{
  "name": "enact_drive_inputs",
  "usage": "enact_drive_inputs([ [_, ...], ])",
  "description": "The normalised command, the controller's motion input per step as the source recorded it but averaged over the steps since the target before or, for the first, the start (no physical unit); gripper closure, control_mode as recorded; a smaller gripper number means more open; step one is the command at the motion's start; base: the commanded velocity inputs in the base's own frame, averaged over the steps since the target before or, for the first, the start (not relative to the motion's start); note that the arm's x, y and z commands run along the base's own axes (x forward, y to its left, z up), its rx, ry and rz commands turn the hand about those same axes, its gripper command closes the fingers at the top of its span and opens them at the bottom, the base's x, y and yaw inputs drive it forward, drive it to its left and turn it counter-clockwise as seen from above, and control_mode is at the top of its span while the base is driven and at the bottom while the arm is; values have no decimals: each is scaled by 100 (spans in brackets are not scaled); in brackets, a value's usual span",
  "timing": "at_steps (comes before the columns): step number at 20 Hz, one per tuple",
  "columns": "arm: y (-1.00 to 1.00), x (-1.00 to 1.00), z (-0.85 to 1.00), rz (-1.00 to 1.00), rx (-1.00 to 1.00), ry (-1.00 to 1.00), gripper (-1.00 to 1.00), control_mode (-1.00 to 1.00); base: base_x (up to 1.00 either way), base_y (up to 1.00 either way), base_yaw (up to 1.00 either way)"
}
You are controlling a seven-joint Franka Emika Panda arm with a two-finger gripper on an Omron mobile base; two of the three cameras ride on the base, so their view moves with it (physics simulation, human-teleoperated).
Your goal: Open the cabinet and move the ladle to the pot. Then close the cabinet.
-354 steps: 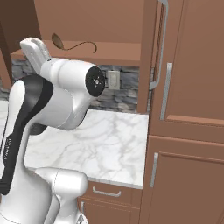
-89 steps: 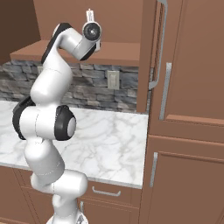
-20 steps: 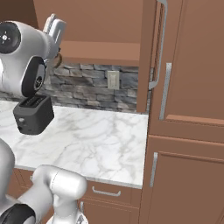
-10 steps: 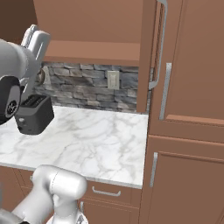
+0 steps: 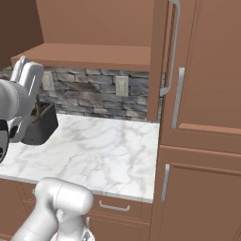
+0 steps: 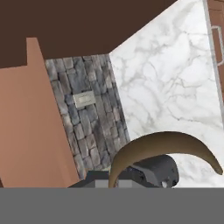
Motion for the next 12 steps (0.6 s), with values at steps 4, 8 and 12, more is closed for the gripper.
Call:
enact_drive_inputs([
  [4, 0, -3, -15, 0, -9, 8, 100, -100, 0, 0, 0],
  [8, 0, 0, -2, 0, -8, 2, 100, -100, 0, 0, 0],
  [12, 0, 0, -9, 0, -1, 7, 100, -100, 0, 0, 0],
])
